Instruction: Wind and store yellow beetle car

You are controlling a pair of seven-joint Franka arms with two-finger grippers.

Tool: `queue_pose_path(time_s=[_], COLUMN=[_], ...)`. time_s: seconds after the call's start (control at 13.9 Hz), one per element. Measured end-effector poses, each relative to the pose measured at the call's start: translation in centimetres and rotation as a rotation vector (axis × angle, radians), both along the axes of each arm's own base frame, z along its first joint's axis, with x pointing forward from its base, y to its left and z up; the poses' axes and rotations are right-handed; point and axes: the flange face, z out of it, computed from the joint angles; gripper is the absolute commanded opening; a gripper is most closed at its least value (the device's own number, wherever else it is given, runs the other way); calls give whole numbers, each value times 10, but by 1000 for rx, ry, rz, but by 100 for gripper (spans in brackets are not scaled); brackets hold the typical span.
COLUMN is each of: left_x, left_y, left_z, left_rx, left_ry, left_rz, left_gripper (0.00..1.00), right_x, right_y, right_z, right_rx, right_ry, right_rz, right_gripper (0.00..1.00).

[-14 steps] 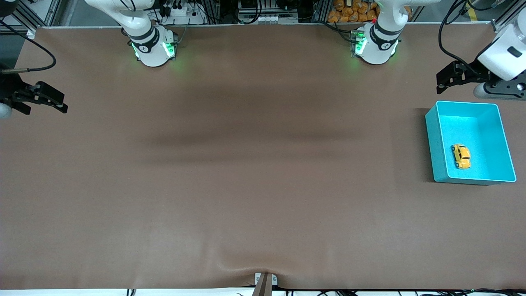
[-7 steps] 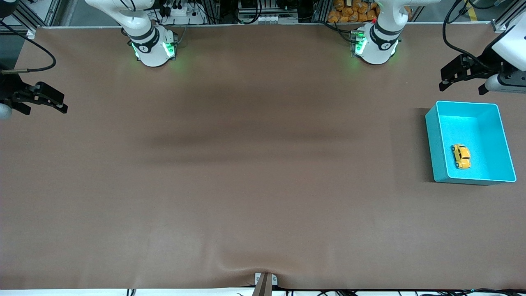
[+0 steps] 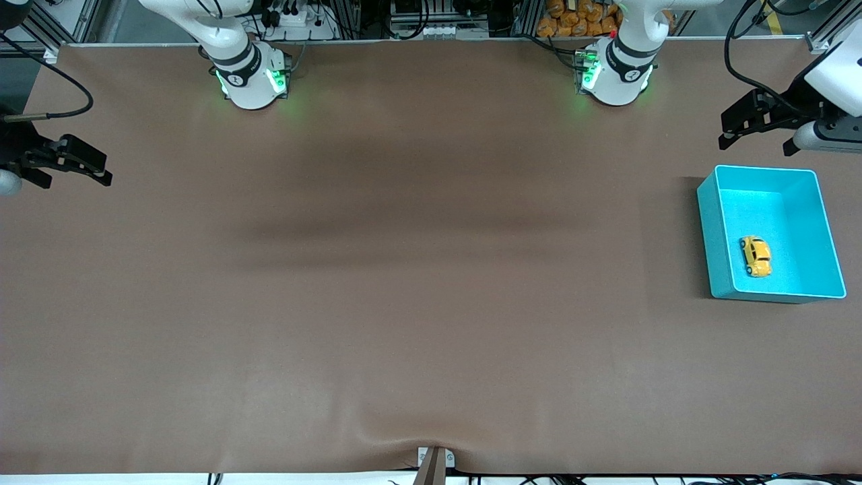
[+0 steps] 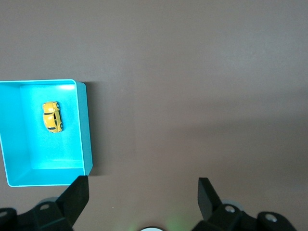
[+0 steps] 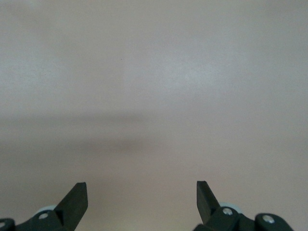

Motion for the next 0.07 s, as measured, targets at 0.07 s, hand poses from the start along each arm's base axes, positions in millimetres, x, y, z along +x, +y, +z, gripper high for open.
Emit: queue_pose_path(time_s=[0.07], left_x=[0], left_y=[0], left_z=[0], left_rx=[0], left_ry=[0], left_rz=[1], left_gripper=[100], right_x=[0], right_y=[-1], right_z=[0], right_rx=[-1], right_ry=[0], right_rz=[-2], right_gripper=[100])
